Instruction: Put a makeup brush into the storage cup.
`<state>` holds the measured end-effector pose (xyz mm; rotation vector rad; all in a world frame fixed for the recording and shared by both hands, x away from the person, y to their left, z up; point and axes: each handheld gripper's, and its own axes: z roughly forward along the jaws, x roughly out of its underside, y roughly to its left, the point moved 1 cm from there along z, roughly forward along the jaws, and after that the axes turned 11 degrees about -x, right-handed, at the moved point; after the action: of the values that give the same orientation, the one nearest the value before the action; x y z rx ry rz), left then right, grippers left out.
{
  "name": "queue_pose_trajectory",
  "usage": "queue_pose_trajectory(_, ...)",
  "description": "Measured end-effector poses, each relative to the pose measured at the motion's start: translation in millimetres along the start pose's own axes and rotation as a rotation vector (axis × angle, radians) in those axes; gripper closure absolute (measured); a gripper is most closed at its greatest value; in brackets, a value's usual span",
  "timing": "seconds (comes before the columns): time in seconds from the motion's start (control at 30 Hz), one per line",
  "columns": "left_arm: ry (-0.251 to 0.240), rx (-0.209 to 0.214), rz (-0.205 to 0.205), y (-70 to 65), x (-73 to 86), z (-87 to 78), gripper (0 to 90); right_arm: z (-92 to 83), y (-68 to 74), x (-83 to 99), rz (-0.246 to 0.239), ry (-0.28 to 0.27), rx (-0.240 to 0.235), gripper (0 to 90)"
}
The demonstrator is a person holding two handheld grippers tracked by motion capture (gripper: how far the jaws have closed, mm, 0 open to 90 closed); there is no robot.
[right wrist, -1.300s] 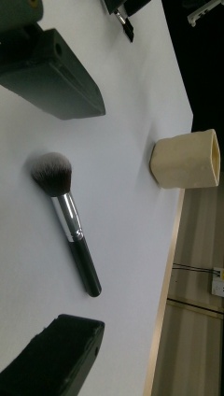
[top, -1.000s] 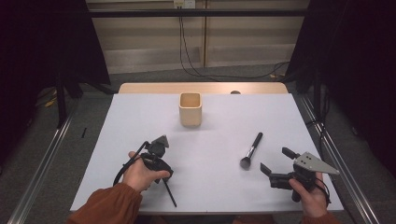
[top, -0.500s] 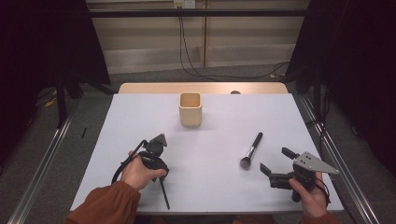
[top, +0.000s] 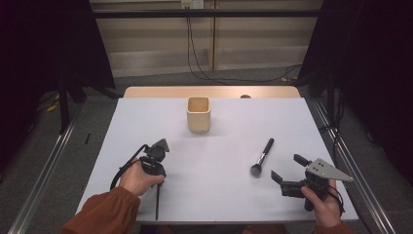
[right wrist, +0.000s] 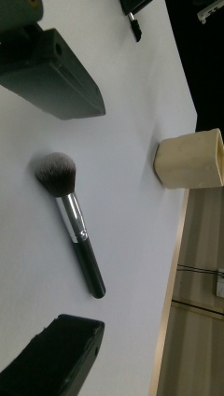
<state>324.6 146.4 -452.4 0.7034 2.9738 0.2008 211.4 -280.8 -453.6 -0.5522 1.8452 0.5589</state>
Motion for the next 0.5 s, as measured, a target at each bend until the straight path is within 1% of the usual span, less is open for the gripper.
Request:
queue_pose_trajectory(0.07,-0.003,0.002,0.005,0.6,0.9,0.1,78.7,-0.2,-0.1,0.0,0.001,-0.001,0.0,0.0)
queue_pose_trajectory(0.13,0.004,0.006,0.019,1.4,1.7,0.2,83.0,-0.3,-0.2,0.1,0.002,0.0,0.002,0.0)
queue_pose_trajectory(0.17,-0.003,0.009,0.016,1.0,2.3,0.6,85.5,-0.4,-0.2,0.2,0.002,0.0,0.001,0.0)
queue_pose_trajectory(0.27,-0.003,0.013,0.019,1.4,2.3,1.0,85.9,-0.5,0.0,0.2,0.003,0.0,0.001,0.0)
queue_pose_trajectory(0.4,-0.001,0.01,0.043,1.2,1.9,0.3,86.1,-0.6,0.0,0.2,0.003,-0.001,0.001,0.0)
queue_pose_trajectory(0.47,-0.003,0.018,0.039,2.2,1.9,0.5,86.2,-0.5,-0.2,0.3,0.003,-0.001,0.001,0.0)
queue_pose_trajectory(0.5,-0.002,0.029,0.034,4.0,1.6,0.9,86.2,-0.4,-0.2,0.3,0.004,-0.002,0.001,0.0)
